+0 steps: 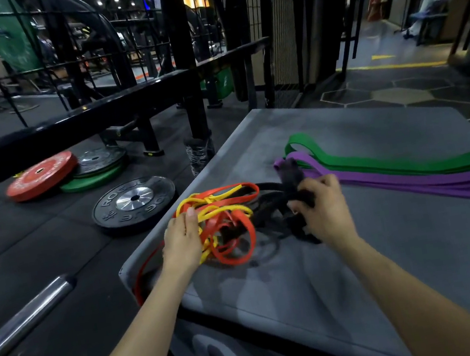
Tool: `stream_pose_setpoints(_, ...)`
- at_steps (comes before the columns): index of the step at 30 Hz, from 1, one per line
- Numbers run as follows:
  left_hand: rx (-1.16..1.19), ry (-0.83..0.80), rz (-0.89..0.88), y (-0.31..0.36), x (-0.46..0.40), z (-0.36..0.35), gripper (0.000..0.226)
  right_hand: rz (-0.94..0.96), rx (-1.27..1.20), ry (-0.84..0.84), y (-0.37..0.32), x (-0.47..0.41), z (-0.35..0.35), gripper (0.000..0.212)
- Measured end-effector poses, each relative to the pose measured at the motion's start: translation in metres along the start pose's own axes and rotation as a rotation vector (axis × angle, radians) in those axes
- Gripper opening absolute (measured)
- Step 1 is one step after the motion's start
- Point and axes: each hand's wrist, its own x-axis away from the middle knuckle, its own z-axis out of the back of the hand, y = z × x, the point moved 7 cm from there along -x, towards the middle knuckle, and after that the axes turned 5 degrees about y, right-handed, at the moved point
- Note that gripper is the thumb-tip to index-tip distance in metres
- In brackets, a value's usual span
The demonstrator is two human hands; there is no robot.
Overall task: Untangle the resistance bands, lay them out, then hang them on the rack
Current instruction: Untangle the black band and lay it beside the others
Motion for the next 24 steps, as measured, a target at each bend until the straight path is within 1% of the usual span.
stream_pose_setpoints(2, -0.075, -0.029, -0.020, 0.001, 0.002, -0.005, 0.049, -0.022, -0.081, 0.108, -0.003, -0.006, 0.029, 0.016)
stream_pose_setpoints(4, -0.237, -0.130, -0.009, -0.002, 0.008, -0.016, 0.043, -0.049, -0.113, 0.180, 0.003, -0.005, 0.052, 0.013)
stream_pose_setpoints(6, -0.375, -0.227, 0.030, -0.013, 0.014, -0.025, 0.040, -0.123, -0.117, 0.210, 0.016, -0.001, 0.065, 0.015)
stream_pose_setpoints(7, -0.416, -0.254, 0.021, -0.017, 0.016, -0.027, 0.038, -0.160, -0.111, 0.217, 0.023, 0.001, 0.069, 0.016)
stream_pose_setpoints(10, -0.518, -0.309, -0.067, -0.010, 0.024, -0.032, 0.037, -0.199, -0.102, 0.250, 0.035, 0.009, 0.082, 0.025)
stream_pose_setpoints(12, -0.592, -0.342, -0.116, -0.002, 0.031, -0.035, 0.037, -0.225, -0.104, 0.292, 0.040, 0.013, 0.092, 0.026)
stream_pose_setpoints(16, -0.740, -0.415, -0.215, 0.009, 0.042, -0.043, 0.040, -0.342, -0.111, 0.346, 0.065, 0.023, 0.110, 0.026)
stream_pose_setpoints(18, -0.770, -0.391, -0.210, 0.016, 0.045, -0.043, 0.044, -0.381, -0.094, 0.344, 0.075, 0.027, 0.115, 0.024)
stream_pose_setpoints(21, -0.724, -0.276, -0.178, 0.028, 0.043, -0.034, 0.043, -0.390, -0.041, 0.317, 0.076, 0.031, 0.120, 0.021)
stream_pose_setpoints(22, -0.674, -0.257, -0.140, 0.028, 0.041, -0.032, 0.040, -0.373, 0.007, 0.271, 0.074, 0.032, 0.118, 0.022)
stream_pose_setpoints(24, -0.532, -0.214, -0.021, 0.023, 0.036, -0.026, 0.034, -0.337, 0.139, 0.126, 0.070, 0.035, 0.105, 0.029)
